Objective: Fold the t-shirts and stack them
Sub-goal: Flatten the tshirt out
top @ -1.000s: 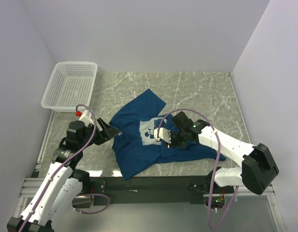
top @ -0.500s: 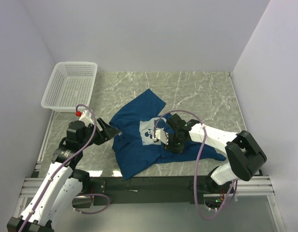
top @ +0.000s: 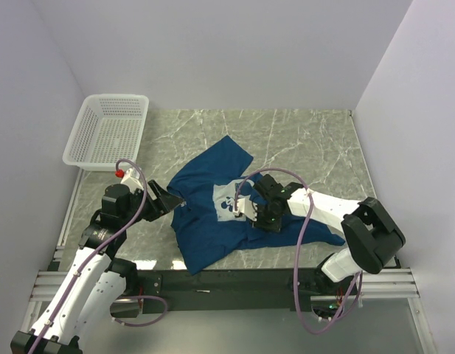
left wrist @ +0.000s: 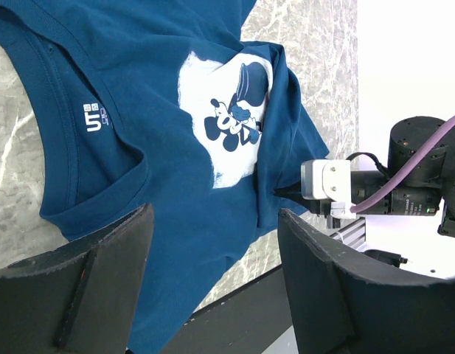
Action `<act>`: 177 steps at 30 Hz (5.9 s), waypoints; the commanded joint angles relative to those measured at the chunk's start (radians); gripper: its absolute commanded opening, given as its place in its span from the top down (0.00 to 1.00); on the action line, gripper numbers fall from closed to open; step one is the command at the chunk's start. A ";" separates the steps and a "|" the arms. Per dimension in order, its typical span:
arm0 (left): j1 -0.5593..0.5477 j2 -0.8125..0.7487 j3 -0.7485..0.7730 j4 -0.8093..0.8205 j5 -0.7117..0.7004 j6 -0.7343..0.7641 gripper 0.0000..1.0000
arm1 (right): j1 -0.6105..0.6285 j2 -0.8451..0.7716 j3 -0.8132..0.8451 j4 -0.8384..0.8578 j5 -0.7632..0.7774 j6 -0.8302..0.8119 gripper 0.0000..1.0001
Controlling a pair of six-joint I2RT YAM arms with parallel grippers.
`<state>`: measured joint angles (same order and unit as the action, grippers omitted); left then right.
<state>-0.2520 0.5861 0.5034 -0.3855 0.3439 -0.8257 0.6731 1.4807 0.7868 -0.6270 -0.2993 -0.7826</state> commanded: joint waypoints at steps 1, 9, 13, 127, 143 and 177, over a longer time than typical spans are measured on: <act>0.000 -0.006 0.000 0.036 0.023 0.004 0.26 | -0.009 -0.052 0.026 -0.023 -0.023 -0.007 1.00; 0.000 -0.005 0.001 0.034 0.023 0.005 0.26 | -0.056 -0.183 0.101 -0.131 -0.041 -0.033 1.00; 0.000 -0.005 0.001 0.034 0.024 0.007 0.26 | -0.130 -0.223 0.134 -0.157 -0.002 -0.050 1.00; -0.069 1.982 1.753 -0.178 -0.318 0.372 1.00 | -0.912 0.822 1.201 -0.104 -0.152 0.635 1.00; 0.086 1.982 1.868 0.226 -0.240 0.097 0.87 | -0.889 0.922 1.491 0.058 0.103 0.781 0.70; -0.165 0.348 -0.178 0.276 -0.128 -0.374 0.30 | -1.100 0.217 0.285 -0.083 -0.139 0.114 0.21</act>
<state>-0.3962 0.9009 0.3000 -0.1928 0.2035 -1.1419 -0.4297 1.6772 1.0180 -0.7254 -0.4122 -0.7177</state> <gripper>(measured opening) 0.704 0.802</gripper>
